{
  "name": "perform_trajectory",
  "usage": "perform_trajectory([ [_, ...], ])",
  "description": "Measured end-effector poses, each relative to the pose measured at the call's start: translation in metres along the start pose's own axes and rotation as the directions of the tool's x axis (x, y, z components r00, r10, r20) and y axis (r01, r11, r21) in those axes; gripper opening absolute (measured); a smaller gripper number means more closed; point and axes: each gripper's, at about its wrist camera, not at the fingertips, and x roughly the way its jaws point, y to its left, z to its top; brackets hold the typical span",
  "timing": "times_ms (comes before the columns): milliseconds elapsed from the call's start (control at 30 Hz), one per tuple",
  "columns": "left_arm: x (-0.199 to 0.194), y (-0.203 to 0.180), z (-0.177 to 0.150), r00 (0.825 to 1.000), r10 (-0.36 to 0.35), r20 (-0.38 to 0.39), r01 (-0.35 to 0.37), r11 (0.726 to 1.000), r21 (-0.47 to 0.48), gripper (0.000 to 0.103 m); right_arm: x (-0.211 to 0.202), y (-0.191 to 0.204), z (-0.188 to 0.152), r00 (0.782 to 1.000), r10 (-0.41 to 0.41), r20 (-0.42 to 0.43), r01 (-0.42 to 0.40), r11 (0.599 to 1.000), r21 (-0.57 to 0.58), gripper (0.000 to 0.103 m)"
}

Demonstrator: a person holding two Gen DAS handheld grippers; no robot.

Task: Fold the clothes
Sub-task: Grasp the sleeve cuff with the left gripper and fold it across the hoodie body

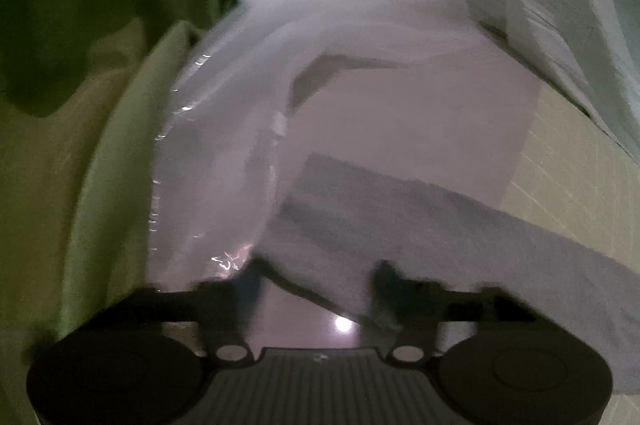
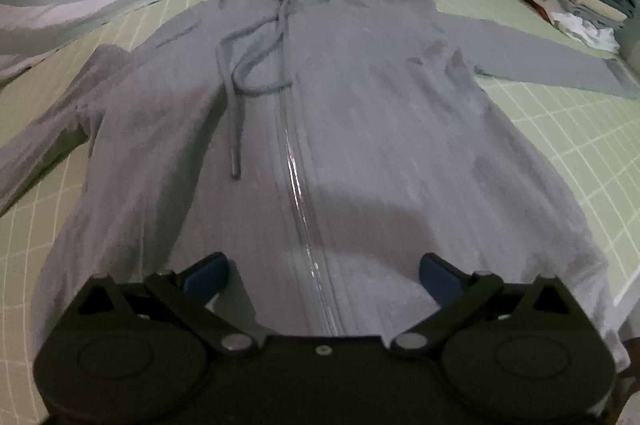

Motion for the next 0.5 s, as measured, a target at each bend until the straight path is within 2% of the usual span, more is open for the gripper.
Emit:
perform_trajectory([
  [33, 0.0, 0.001, 0.0, 1.0, -0.011, 0.004, 0.011, 1.0, -0.004, 0.03, -0.001, -0.001, -0.002, 1.0, 0.001, -0.002, -0.001, 1.0, -0.001, 0.103],
  [67, -0.001, 0.002, 0.0, 1.0, -0.022, 0.009, 0.022, 1.0, -0.009, 0.014, -0.002, -0.002, -0.004, 1.0, 0.003, -0.003, -0.003, 1.0, 0.001, 0.103],
  [100, -0.002, 0.003, -0.001, 0.999, -0.029, 0.013, 0.029, 0.999, -0.014, 0.008, -0.002, -0.002, -0.006, 1.0, 0.004, -0.002, -0.004, 1.0, 0.006, 0.103],
  [500, -0.025, 0.022, -0.009, 0.997, -0.003, 0.074, 0.005, 1.0, -0.024, 0.006, -0.006, -0.006, -0.01, 1.0, 0.014, -0.008, -0.014, 1.0, 0.0, 0.103],
])
